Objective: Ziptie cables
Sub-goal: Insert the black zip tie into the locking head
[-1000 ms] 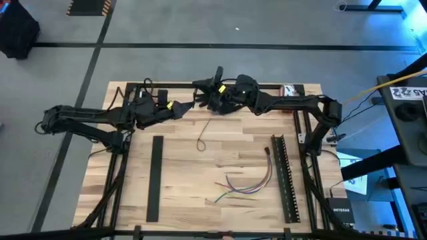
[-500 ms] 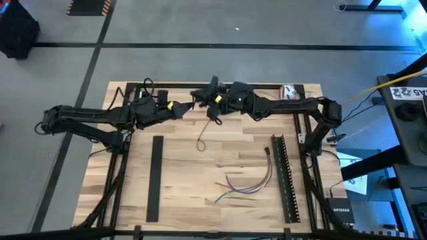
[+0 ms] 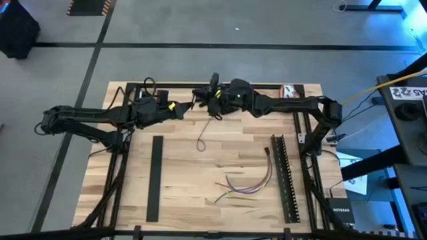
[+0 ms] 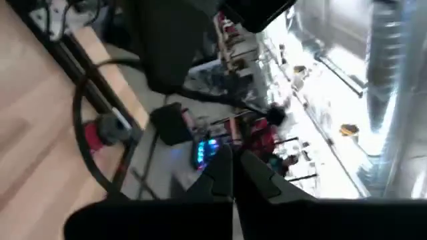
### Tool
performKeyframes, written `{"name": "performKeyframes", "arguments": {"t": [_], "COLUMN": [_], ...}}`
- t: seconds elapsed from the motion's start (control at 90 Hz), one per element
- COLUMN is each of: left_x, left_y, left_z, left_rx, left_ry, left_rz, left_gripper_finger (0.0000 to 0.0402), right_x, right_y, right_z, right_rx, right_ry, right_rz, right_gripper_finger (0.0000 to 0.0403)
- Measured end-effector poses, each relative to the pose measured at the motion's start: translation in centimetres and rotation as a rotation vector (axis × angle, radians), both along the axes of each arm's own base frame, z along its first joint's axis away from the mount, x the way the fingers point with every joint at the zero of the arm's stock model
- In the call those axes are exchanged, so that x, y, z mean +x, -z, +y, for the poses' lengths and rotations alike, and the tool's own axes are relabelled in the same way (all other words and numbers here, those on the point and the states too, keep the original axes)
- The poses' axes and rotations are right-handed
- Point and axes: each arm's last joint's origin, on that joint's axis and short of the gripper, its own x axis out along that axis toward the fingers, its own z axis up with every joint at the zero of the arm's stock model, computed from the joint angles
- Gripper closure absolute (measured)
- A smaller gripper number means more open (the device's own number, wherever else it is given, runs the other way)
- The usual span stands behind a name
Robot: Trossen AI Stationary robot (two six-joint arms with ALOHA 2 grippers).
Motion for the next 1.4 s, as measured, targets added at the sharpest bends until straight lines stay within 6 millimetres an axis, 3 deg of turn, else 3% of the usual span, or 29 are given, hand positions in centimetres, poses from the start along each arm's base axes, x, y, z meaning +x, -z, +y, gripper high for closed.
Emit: {"name": "performKeyframes", "arguments": {"t": [0.333,0.533,0.767,1.111,1.244,1.4], "left_x": [0.0,0.0,0.0,0.0,0.0,0.1], "left_y": [-0.1,-0.1,-0.1,-0.2,-0.2,-0.3], "left_z": [0.0,0.0,0.0,0.0,0.0,-0.1], "left_rx": [0.053,0.069,0.079,0.103,0.113,0.120], "left_ry": [0.012,0.013,0.013,0.015,0.016,0.022], "left_rz": [0.023,0.032,0.037,0.038,0.044,0.033], "left_gripper_finger": [0.0401,0.0401,0.0401,0.0402,0.0401,0.0401], "right_x": [0.0,-0.1,-0.1,-0.4,-1.6,-4.2], "right_y": [0.4,0.9,0.9,0.8,-0.9,-3.8], "right_z": [0.1,0.0,-0.1,-0.7,-0.8,-2.4], "right_rx": [0.261,0.414,0.452,0.378,0.451,0.784], "right_ry": [0.014,0.034,0.126,0.316,0.222,-0.042], "right_rz": [-0.003,0.015,-0.012,-0.036,-0.065,-0.111], "right_gripper_finger": [0.0399,0.0335,0.0258,0.0247,0.0246,0.0246]}}
